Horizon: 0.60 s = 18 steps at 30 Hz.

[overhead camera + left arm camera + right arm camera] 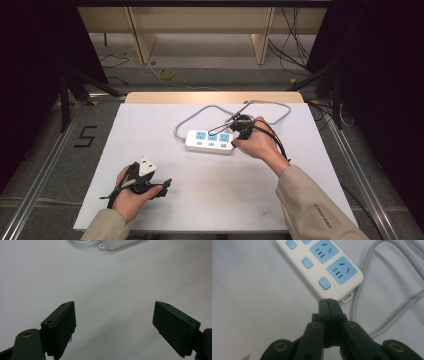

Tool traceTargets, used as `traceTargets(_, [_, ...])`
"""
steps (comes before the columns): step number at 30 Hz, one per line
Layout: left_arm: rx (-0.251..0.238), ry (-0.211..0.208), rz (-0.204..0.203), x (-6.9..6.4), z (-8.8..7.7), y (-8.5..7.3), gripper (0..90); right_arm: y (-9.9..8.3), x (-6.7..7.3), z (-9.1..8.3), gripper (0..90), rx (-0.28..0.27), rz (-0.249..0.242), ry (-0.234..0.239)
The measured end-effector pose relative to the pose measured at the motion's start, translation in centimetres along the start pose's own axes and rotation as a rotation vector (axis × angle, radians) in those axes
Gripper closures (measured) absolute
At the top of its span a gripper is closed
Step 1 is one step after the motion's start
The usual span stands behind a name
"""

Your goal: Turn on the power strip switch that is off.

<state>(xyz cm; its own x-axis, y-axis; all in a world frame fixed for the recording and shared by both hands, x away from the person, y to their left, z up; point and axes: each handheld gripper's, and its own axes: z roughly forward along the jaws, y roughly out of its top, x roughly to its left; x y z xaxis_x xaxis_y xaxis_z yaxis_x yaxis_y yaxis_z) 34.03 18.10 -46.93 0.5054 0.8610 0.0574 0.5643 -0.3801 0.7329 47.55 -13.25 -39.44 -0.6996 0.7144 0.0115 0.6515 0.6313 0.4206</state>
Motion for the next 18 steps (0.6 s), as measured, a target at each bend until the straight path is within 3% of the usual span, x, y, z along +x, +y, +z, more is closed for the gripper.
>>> traceTargets(18, [0.003, -0.001, 0.002, -0.03, 0.01, 0.02, 18.6, 0.4, -0.24, 0.86, 90.0, 0.004, 0.012, -0.002])
